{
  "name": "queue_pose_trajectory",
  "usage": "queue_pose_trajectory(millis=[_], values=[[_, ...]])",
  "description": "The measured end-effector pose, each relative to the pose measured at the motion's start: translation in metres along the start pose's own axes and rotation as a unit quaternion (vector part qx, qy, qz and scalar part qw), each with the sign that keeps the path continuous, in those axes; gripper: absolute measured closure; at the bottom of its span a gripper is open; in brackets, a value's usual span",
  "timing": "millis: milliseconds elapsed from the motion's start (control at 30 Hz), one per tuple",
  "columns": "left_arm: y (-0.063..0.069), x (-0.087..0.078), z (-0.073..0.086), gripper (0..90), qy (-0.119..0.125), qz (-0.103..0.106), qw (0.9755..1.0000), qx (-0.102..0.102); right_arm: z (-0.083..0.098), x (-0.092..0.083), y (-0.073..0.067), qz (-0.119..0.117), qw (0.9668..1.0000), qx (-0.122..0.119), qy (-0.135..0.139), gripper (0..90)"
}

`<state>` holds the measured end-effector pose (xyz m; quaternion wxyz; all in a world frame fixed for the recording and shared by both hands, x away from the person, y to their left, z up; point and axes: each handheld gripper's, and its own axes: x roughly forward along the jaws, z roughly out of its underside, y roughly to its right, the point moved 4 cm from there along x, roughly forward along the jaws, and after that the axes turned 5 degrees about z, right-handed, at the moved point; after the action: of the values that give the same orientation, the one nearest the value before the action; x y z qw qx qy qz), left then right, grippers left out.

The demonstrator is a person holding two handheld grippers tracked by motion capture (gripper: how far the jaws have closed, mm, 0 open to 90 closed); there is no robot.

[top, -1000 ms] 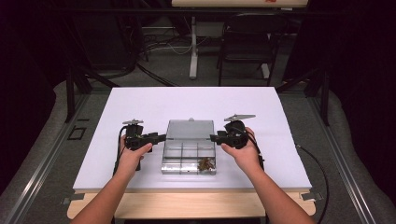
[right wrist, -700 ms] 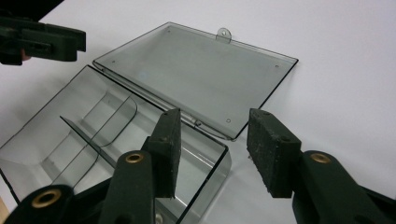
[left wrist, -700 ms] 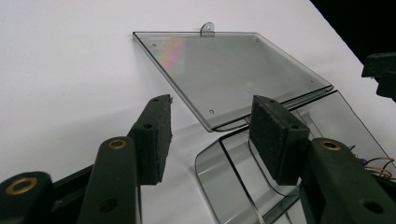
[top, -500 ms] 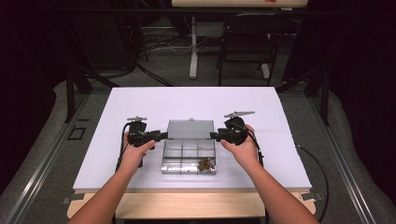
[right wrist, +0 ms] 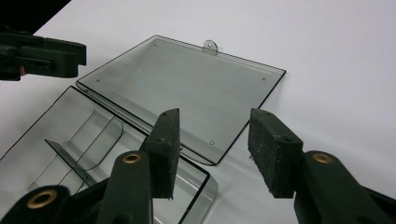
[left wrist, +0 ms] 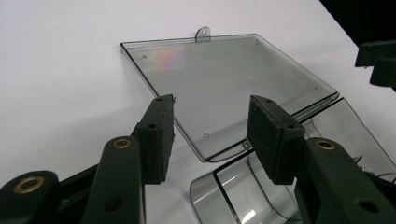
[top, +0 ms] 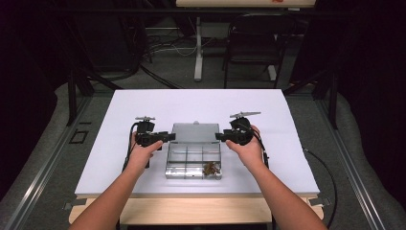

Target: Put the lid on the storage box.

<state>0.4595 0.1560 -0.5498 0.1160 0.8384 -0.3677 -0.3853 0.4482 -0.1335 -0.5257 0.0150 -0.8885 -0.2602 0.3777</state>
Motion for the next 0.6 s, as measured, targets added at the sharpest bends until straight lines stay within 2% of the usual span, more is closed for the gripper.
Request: queue_pose_trajectory(millis=[300,400,600], values=[[-0.006,0.01,-0.005,49.2,-0.007,-0.015,0.9997,-0.016,-0.003,0.012,0.006,0.002,0.9996,0.026,-0.01,49.3],[-0.008,0.014,-0.004,47.8,-0.009,-0.013,0.9996,-0.025,-0.003,0.017,0.007,0.007,0.9994,0.029,-0.017,47.6],[-0.011,0.019,-0.004,46.3,-0.012,-0.01,0.9995,-0.029,-0.004,0.026,0.009,0.006,0.999,0.037,-0.023,45.2]])
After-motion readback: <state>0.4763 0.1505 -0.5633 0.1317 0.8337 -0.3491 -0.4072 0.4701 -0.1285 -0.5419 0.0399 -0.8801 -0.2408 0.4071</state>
